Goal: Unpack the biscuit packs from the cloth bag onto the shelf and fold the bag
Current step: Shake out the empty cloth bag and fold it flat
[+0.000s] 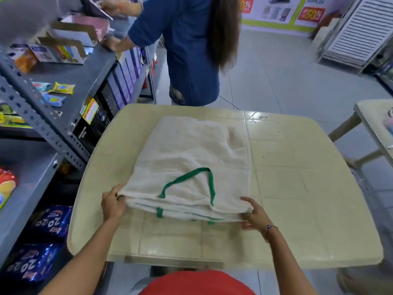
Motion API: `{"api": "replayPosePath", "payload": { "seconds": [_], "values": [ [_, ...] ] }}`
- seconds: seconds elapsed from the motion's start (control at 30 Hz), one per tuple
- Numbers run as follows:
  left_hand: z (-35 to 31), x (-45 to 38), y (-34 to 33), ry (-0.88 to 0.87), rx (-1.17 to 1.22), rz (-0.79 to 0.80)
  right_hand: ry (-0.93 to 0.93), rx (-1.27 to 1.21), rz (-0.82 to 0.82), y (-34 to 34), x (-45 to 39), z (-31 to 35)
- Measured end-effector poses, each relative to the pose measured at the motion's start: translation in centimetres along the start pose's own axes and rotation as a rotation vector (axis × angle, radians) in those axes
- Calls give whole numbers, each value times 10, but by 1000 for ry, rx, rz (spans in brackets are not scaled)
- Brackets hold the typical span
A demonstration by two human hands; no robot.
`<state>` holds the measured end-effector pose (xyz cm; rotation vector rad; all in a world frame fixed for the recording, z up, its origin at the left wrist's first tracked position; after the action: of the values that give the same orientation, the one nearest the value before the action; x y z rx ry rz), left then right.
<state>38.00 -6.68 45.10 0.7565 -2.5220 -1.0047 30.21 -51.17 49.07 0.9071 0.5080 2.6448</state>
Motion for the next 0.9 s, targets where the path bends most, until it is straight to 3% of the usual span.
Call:
{"api": "replayPosePath", "payload": {
  "seconds": [0.2, 0.33, 0.43, 0.5, 0.6, 0.73, 0.9],
  "values": [
    [29, 3, 17, 185, 13, 235, -122, -4, 242, 14, -1, -2],
    [4, 13, 25, 383, -114, 755, -321, 396, 581, 14, 11, -10],
    [-17, 0, 33, 384, -380, 913, -382, 383, 512, 12, 10, -3],
    [-37, -9, 33, 369, -405, 909, -356, 237, 401, 12, 1, 8],
    [-73, -23, 30, 356, -208, 792, -291, 9, 206, 18, -16, 31],
    [-110, -51, 17, 336, 304, 503, -332, -504, -9, 31, -37, 65],
    [-151, -87, -12, 522, 892, 404, -296, -1038, -103, 34, -78, 108]
  ]
}}
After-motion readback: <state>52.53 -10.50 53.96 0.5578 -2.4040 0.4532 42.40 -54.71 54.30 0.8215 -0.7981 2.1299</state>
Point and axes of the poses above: each hand's wrist, its own x-axis away from the middle knuckle, its own y-axis out of the back of the hand, z = x × y, the point moved 4 cm from there along -x, towards the middle knuckle, and after that the axes turned 10 degrees about -z, right-handed, at the moved point
